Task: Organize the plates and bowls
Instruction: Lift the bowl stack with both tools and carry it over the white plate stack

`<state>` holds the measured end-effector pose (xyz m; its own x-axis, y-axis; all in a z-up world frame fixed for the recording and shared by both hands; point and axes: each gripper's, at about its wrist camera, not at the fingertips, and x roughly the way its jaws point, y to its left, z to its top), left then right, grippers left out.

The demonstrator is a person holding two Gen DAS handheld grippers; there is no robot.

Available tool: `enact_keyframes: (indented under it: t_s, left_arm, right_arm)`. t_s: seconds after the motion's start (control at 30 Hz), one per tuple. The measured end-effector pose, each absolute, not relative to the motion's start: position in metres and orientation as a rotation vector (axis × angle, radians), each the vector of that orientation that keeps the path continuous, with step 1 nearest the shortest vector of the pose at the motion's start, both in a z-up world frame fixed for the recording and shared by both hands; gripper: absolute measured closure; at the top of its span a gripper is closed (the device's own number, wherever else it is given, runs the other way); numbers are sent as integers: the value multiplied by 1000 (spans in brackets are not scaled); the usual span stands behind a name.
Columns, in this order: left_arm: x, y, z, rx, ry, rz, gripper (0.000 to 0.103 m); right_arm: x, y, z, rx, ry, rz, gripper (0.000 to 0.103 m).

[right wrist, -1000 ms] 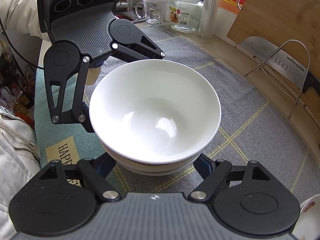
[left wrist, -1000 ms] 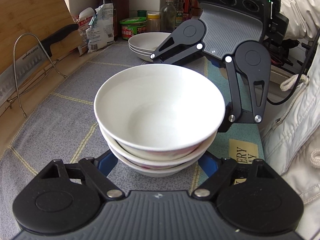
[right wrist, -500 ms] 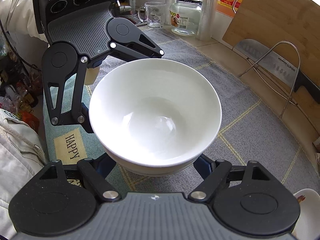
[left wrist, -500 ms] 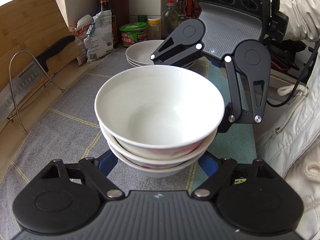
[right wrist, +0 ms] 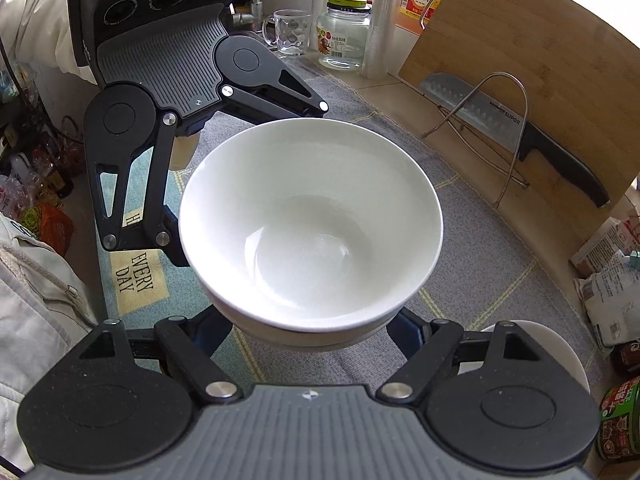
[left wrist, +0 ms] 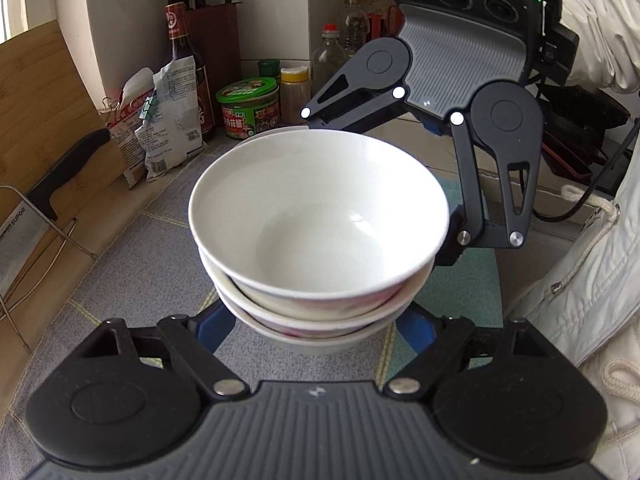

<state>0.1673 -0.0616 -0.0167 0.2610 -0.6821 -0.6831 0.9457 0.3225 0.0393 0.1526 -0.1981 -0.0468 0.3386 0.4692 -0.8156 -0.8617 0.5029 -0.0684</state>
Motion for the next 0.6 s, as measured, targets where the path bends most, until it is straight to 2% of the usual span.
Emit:
enact_keyframes:
  t_s: [0.6]
  left_arm:
    - [198,-171,-18,551,565,-1214,17]
  right_arm:
    - [171,-312,-35,-562,809,835,16]
